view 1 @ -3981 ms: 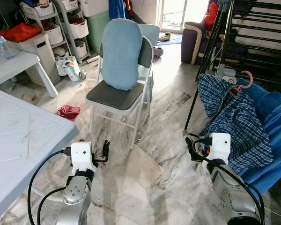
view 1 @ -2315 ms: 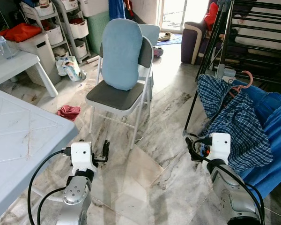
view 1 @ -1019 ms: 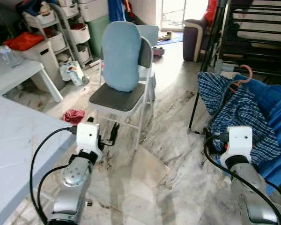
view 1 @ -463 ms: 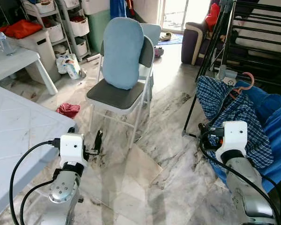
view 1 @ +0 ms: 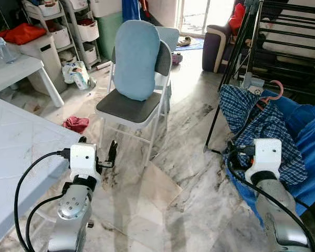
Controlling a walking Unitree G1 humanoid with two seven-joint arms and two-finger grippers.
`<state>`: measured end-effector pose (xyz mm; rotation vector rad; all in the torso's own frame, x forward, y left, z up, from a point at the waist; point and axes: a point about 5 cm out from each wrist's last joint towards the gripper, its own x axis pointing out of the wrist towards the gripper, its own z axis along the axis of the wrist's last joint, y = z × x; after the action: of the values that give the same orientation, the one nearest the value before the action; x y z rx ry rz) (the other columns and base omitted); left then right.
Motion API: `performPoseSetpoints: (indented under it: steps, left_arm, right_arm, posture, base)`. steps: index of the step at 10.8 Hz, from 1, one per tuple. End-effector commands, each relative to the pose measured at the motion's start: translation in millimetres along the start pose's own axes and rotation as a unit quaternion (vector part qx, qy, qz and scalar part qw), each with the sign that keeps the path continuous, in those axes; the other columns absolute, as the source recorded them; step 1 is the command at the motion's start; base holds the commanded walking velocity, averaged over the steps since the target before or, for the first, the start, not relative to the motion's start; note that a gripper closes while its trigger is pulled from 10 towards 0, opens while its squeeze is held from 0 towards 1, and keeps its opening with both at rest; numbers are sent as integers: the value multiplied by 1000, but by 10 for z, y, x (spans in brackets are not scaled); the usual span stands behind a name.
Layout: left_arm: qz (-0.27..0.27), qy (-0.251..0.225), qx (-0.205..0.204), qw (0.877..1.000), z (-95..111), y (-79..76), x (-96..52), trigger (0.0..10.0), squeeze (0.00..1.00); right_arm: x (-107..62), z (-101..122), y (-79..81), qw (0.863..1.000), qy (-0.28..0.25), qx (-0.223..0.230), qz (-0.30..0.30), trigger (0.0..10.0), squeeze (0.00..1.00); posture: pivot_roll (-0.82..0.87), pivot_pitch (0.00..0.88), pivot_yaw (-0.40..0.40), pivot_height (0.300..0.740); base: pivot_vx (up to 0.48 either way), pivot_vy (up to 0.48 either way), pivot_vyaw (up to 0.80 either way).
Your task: Hang hanger
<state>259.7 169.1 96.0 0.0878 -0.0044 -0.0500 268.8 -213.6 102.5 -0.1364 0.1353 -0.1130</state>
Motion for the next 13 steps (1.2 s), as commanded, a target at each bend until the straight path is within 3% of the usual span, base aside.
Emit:
performPoseSetpoints:
  steps: [1,2,3,4,5,6,9,13]
  left_arm:
    - [-6,11,-6,1000,-22,-33,37,10000,0]
    - [-11,14,-9,1000,-35,-54,48,10000,0]
    - [-17,13,-6,1000,-36,-74,62,10000,0]
    - [-18,13,-6,1000,-38,-78,75,10000,0]
    - [-19,12,-6,1000,-32,-78,85,10000,0]
    - [-18,12,-7,1000,-36,-82,89,10000,0]
    - [-16,27,-19,999,-74,-121,61,10000,0]
    - [-23,28,-43,998,-32,-152,150,10000,0]
  right_arm:
    - [-25,-9,-28,1000,9,-6,-5,10000,0]
    - [-50,-32,-24,1000,8,6,0,0,0]
    - [-76,-48,-28,1000,12,4,-2,0,0]
    - [-72,-52,-35,1000,13,4,-4,941,0]
    - [-46,-51,-13,1000,16,6,6,10000,0]
    - [-27,-22,-1,1000,10,14,6,10000,1000]
    - [2,-23,-9,1000,11,7,12,10000,1000]
    - [44,35,33,1000,0,30,5,10000,1000]
  posture:
    - [-97,0,44,740]
    - [-102,0,48,740]
    - [-104,0,51,740]
    - [-102,0,51,740]
    - [-95,0,48,740]
    - [-90,0,44,740]
    - [-86,0,40,740]
    - [-91,0,47,740]
  base:
    - [0,0,0]
    - [0,0,0]
    - [0,0,0]
    - [0,0,0]
    - [0,0,0]
    - [0,0,0]
    - [0,0,0]
    - [0,0,0]
